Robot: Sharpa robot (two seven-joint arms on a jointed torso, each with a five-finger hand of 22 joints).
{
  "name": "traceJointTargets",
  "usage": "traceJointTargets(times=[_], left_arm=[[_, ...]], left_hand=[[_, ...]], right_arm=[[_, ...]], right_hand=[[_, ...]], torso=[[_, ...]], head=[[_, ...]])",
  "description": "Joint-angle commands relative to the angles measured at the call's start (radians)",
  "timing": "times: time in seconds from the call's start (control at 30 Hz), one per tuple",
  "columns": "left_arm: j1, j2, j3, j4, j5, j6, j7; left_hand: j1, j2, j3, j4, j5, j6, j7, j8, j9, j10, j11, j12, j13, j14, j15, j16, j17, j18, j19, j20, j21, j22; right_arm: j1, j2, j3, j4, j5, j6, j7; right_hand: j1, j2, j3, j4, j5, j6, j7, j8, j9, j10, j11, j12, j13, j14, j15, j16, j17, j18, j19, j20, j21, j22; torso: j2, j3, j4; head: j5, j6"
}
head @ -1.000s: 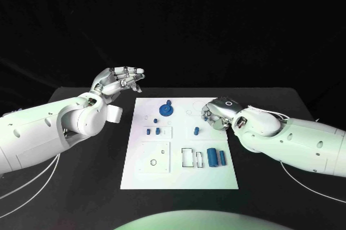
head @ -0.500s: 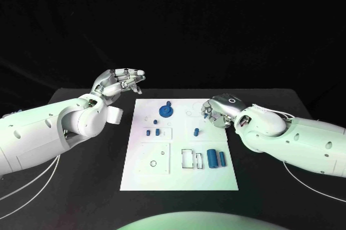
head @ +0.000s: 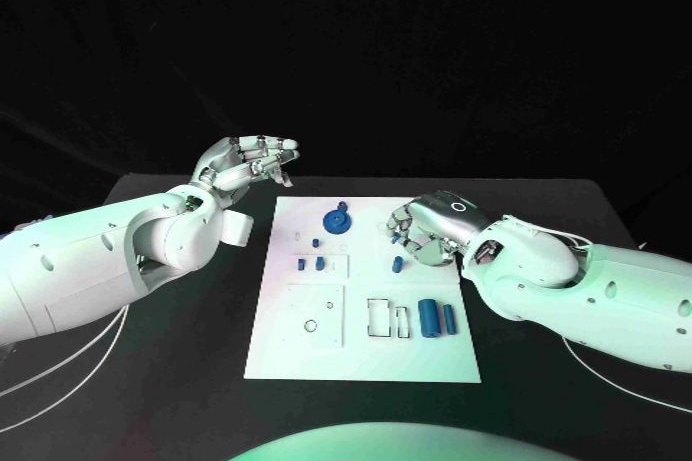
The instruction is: Assemble the parts on the task board
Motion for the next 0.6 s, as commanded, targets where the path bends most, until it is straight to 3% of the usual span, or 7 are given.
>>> traceJointTargets(times=[0.03, 0.23, 0.6], left_arm=[[0.0, 0.005, 0.001, 0.002, 0.005, 0.018, 0.004], [0.0, 0.013, 0.001, 0.001, 0.005, 0.017, 0.004], [0.001, 0.023, 0.001, 0.0, 0.006, 0.017, 0.0]], left_hand=[[0.001, 0.001, 0.0, -0.004, 0.002, -0.004, 0.001, 0.0, -0.001, -0.005, -0.001, -0.005, -0.001, -0.005, -0.001, -0.003, -0.001, 0.012, -0.005, 0.004, -0.005, -0.002], [0.001, 0.002, 0.0, -0.005, 0.002, -0.005, 0.001, 0.0, -0.001, -0.006, 0.0, -0.005, -0.001, -0.005, -0.001, -0.004, -0.002, 0.012, -0.005, 0.004, -0.005, -0.002], [0.001, 0.002, -0.001, -0.005, 0.002, -0.006, 0.002, 0.0, -0.001, -0.008, 0.0, -0.005, -0.001, -0.006, -0.001, -0.004, -0.002, 0.012, -0.005, 0.004, -0.006, -0.002]], right_arm=[[-0.005, 0.017, 0.0, 0.023, 0.014, -0.006, 0.006], [-0.02, 0.064, -0.001, 0.051, 0.025, 0.005, 0.014], [-0.067, 0.138, -0.011, 0.034, 0.044, 0.032, 0.027]], right_hand=[[-0.01, 0.003, 0.005, -0.002, 0.003, 0.007, 0.0, 0.003, -0.001, 0.039, -0.033, 0.003, 0.001, 0.047, -0.008, 0.001, -0.001, -0.009, 0.003, -0.001, -0.001, -0.001], [-0.011, 0.003, 0.005, -0.002, 0.003, 0.006, 0.0, 0.003, -0.001, 0.04, -0.033, 0.003, 0.001, 0.047, -0.008, 0.0, -0.003, -0.008, 0.001, -0.001, -0.006, -0.004], [-0.013, 0.004, 0.005, -0.001, 0.002, 0.005, 0.001, 0.003, 0.0, 0.039, -0.033, 0.001, 0.001, 0.047, -0.008, -0.001, -0.005, -0.006, -0.002, -0.001, -0.011, -0.008]], torso=[[0.001, -0.0007, 0.0032], [0.0, -0.0026, 0.0033], [0.001, -0.0028, 0.0013]], head=[[0.017, -0.004], [0.049, -0.01], [0.084, -0.02]])
